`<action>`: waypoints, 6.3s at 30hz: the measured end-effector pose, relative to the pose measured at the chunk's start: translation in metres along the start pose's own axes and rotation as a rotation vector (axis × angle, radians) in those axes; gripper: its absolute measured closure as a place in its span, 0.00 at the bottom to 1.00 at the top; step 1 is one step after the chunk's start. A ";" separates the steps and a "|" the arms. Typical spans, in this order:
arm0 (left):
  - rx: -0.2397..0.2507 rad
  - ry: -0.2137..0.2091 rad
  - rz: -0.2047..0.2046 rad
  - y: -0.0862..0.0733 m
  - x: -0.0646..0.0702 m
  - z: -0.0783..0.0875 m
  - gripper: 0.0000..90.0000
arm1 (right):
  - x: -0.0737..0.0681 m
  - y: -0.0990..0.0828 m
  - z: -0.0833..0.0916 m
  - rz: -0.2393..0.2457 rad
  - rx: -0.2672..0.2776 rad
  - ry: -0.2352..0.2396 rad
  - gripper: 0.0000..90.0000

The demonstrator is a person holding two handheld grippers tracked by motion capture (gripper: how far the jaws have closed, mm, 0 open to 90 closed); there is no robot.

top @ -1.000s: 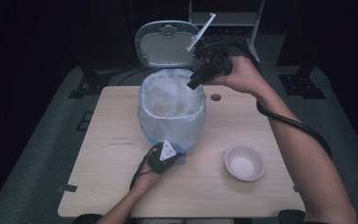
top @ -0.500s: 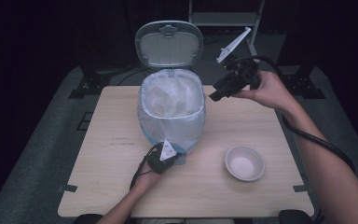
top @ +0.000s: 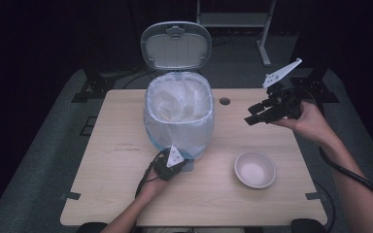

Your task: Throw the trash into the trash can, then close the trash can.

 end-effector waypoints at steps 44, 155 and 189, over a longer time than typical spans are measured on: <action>-0.015 0.012 -0.027 0.000 -0.002 0.001 1.00 | -0.017 -0.091 -0.065 -0.041 -0.019 0.023 0.45; -0.009 0.009 -0.031 -0.001 -0.003 0.001 1.00 | -0.058 -0.126 -0.149 0.081 -0.178 -0.058 0.85; -0.008 0.008 -0.032 -0.001 -0.003 0.001 1.00 | -0.031 -0.108 -0.100 -0.007 -0.067 0.076 0.93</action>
Point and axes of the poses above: each handheld gripper's, and its own axes: z roughly backward along the jaws, y roughly out of its top, x roughly to its right, the point moved 3 cm from there along -z, roughly forward along the jaws, and after that the axes turned 15 degrees about -x, right-handed, at the moved point
